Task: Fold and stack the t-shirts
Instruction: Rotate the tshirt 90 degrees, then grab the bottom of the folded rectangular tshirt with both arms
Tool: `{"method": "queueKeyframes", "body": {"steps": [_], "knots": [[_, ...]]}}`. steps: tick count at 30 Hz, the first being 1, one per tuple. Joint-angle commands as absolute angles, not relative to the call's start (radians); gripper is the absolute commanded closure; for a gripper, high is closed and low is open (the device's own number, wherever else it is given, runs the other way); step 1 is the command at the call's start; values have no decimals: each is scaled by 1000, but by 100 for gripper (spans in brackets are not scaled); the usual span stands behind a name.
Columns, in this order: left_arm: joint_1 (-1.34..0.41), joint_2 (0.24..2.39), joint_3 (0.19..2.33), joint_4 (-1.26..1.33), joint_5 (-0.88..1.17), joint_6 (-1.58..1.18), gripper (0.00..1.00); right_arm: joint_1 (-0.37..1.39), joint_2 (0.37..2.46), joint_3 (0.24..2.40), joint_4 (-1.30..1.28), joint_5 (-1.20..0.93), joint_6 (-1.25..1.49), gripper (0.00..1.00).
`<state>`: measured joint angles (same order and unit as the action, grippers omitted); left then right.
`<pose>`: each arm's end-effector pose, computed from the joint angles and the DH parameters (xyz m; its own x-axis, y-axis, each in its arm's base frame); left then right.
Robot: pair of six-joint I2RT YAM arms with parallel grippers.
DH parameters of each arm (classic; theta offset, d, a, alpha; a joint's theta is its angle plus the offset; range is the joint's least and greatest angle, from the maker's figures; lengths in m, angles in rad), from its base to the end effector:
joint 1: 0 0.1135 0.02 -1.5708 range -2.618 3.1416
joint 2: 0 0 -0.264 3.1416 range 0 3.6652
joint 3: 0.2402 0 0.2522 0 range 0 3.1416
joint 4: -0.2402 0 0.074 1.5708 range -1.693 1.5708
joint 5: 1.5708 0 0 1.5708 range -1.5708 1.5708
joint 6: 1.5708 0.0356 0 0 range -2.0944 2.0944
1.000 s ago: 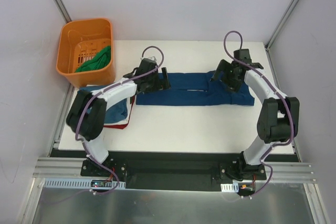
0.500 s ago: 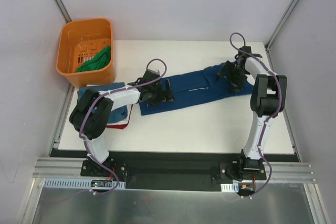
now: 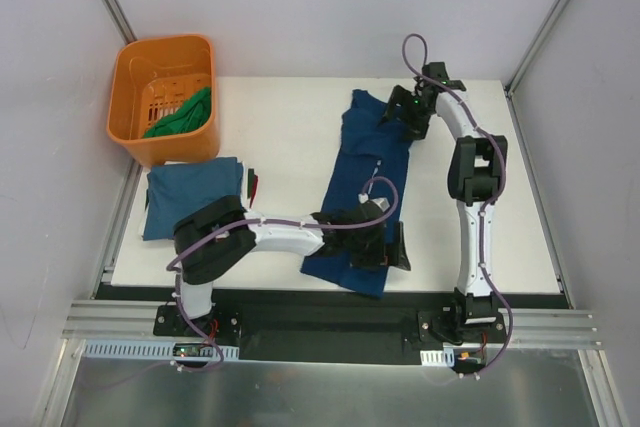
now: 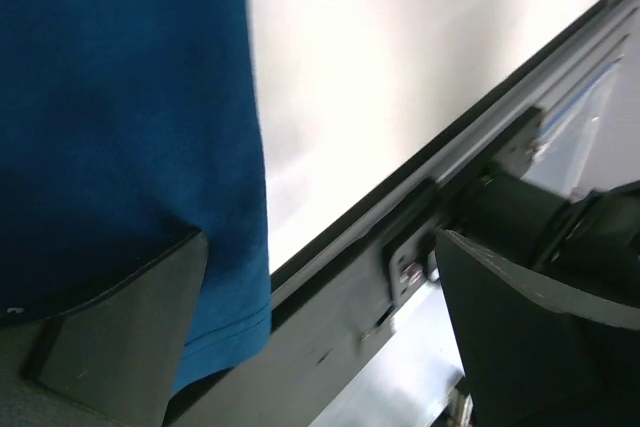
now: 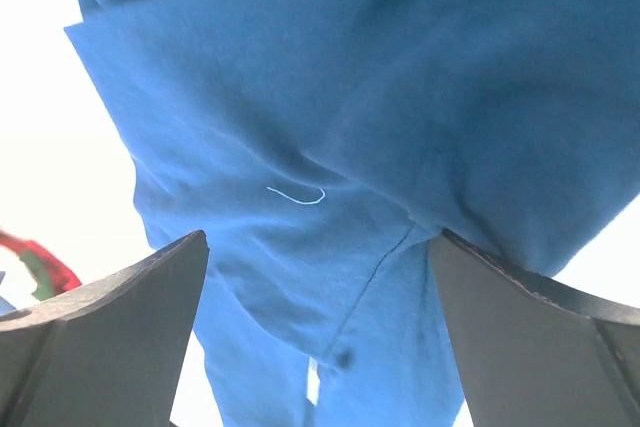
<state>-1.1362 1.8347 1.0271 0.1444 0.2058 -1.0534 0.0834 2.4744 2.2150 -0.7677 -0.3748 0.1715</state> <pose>0.1565 -0.3544 0.1658 -0.9588 0.0449 -0.2804 0.2474 0.6169 -0.7471 0.5320 0.0575 0.1803 -0.8858 0.0853 -0.4562 -0.1168 0.9104 0.3970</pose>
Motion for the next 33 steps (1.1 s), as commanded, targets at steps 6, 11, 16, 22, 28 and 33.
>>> {"method": "queueKeyframes", "body": {"steps": [6, 11, 16, 22, 28, 33], "knots": [[-1169, 1858, 1108, 158, 5, -1043, 1, 190, 2539, 2342, -610, -514, 221, 4], [-1195, 1651, 1040, 153, -46, -960, 1, 193, 2316, 2283, -660, -473, 147, 4], [-1226, 1557, 1049, 95, 53, -831, 1, 195, 2084, 2159, -710, -385, 78, 4], [-1227, 1336, 858, -26, -60, -857, 1, 190, 1691, 1691, -665, -175, 77, 4], [-1227, 1022, 625, -192, -227, -952, 1, 189, 1179, 1095, -523, -46, 155, 4], [-1221, 894, 496, -207, -267, -1038, 1, 192, 815, 737, -491, -176, 300, 4]]}}
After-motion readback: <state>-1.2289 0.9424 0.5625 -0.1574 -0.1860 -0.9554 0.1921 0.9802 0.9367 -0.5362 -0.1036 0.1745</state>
